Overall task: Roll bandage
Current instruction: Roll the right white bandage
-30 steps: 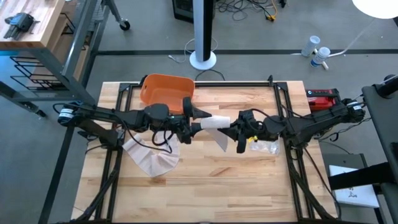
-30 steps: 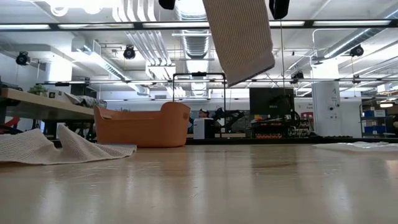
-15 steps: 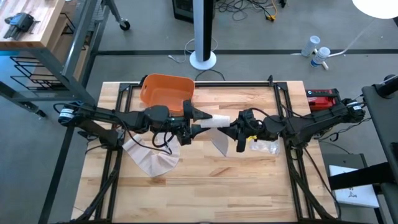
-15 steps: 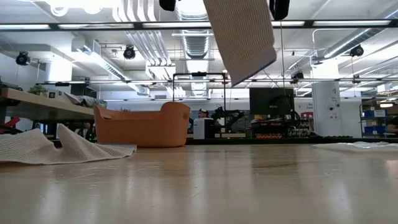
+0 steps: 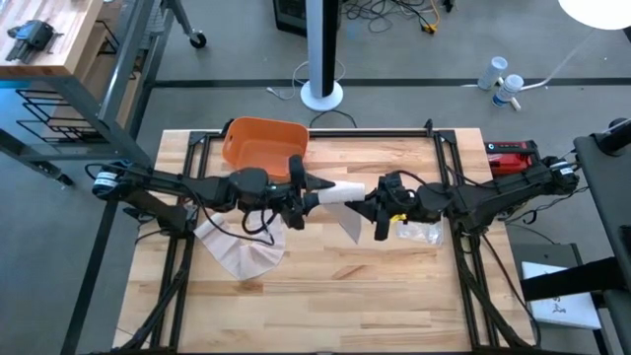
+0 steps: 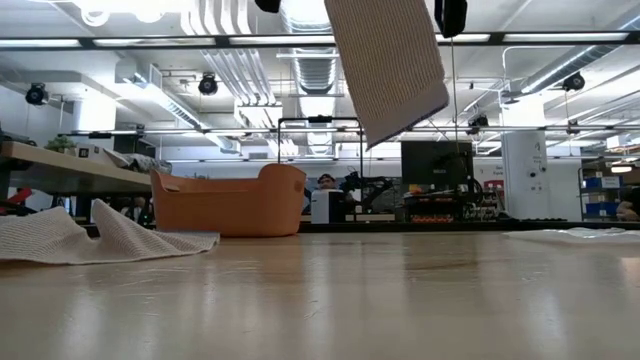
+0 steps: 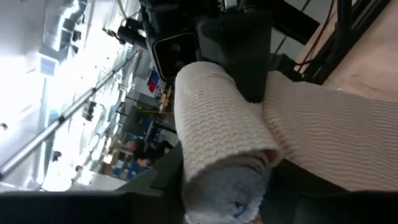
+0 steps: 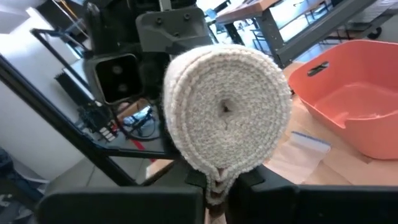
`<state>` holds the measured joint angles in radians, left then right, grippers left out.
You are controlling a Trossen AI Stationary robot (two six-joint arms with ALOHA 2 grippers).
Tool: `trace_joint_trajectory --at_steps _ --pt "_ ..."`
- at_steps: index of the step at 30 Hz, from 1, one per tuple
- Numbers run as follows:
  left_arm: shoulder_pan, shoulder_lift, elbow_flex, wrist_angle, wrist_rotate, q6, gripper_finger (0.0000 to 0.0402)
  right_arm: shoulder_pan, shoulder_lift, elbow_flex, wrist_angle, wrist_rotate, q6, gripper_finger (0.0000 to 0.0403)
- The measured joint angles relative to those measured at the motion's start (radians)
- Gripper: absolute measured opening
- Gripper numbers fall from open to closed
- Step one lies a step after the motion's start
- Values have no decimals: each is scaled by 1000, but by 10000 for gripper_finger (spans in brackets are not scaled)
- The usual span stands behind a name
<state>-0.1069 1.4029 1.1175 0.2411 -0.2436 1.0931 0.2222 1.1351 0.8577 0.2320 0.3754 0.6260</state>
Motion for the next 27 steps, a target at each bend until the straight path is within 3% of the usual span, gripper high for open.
trace_joint_trajectory --at_steps 5,15,22,27 --pt "-6 -1 0 -15 -24 -88 106 0 -1 0 -19 16 -130 80" --pt "-1 -56 0 -46 -1 -461 104 0 -69 0 -106 15 -502 215" --pt "9 -76 0 -57 84 -668 110 0 -33 0 -119 27 -596 253" --pt "17 -82 0 -60 244 -797 102 0 23 0 -67 97 -715 248"
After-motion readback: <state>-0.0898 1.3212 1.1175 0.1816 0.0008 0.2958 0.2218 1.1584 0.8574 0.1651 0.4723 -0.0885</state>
